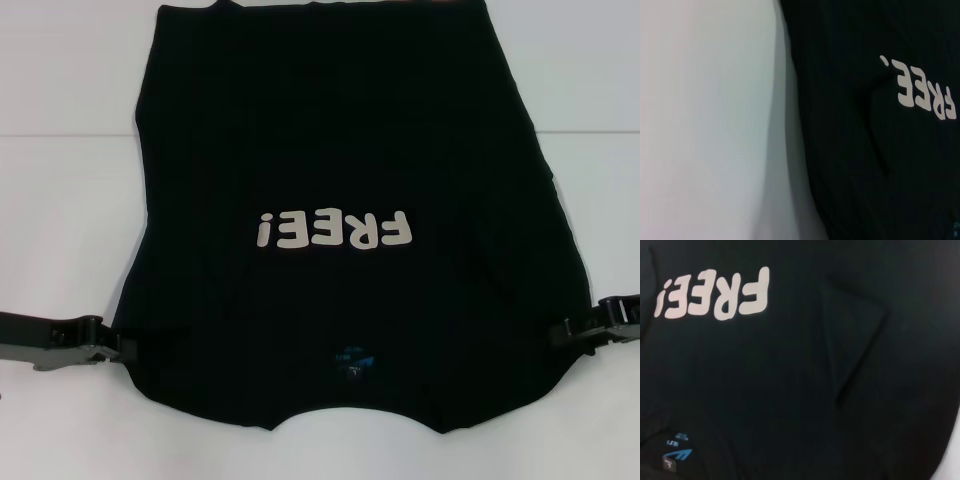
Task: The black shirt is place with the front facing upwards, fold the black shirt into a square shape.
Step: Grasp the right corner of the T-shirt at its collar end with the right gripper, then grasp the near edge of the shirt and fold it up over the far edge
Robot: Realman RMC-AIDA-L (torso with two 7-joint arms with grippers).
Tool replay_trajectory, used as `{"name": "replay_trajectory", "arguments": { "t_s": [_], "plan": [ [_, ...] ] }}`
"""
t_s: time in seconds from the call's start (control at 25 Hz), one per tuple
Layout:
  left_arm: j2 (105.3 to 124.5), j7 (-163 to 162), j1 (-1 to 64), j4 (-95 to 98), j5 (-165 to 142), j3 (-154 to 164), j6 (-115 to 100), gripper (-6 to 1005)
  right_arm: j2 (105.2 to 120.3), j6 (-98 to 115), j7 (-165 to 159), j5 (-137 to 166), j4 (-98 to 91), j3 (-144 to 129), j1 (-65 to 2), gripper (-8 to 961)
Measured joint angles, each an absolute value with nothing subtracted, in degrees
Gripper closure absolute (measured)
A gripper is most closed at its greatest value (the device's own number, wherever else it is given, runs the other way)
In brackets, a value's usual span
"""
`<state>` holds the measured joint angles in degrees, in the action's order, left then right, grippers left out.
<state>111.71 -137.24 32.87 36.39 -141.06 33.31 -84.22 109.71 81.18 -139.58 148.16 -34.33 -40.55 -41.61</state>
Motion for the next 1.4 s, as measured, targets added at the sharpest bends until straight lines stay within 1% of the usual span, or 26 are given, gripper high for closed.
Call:
{"name": "replay_trajectory", "arguments": {
  "t_s": [0.48, 0.92, 1.04, 1.16, 1.2, 1.28, 1.32, 1.4],
  "plan": [
    [111.46, -136.60, 32.95, 36.12, -140.45, 33.31, -84.83, 966, 110.21, 80.80, -138.80, 148.18, -34.79, -41.55, -42.21, 403],
    [111.31, -135.98, 33.04, 36.12, -139.10, 33.06, -85.68, 966, 110.03, 81.94, -138.42, 148.18, -34.82, -41.74, -42.34, 855],
    [110.58, -135.35, 33.30, 35.47, -139.03, 32.93, -88.59, 966, 109.60, 85.68, -137.10, 148.18, -35.44, -41.92, -42.50, 893],
    [108.46, -133.80, 33.48, 33.66, -139.05, 32.08, -96.27, 965, 109.02, 92.32, -135.24, 149.28, -37.79, -42.96, -41.75, 892],
    [107.38, -132.81, 33.49, 32.51, -139.18, 31.99, -99.96, 965, 108.94, 94.72, -134.28, 150.13, -38.35, -43.28, -41.41, 892],
    [106.21, -131.29, 33.36, 30.75, -139.64, 32.13, -104.94, 966, 108.83, 100.32, -130.93, 152.87, -39.00, -43.53, -40.77, 892],
    [105.78, -130.39, 33.25, 29.90, -140.24, 32.23, -107.82, 966, 108.97, 102.72, -129.16, 154.19, -39.00, -43.56, -40.38, 892],
    [105.87, -128.71, 32.86, 29.06, -142.29, 32.90, -112.34, 966, 109.69, 106.09, -125.86, 156.32, -39.00, -43.60, -39.64, 892]
  ]
}}
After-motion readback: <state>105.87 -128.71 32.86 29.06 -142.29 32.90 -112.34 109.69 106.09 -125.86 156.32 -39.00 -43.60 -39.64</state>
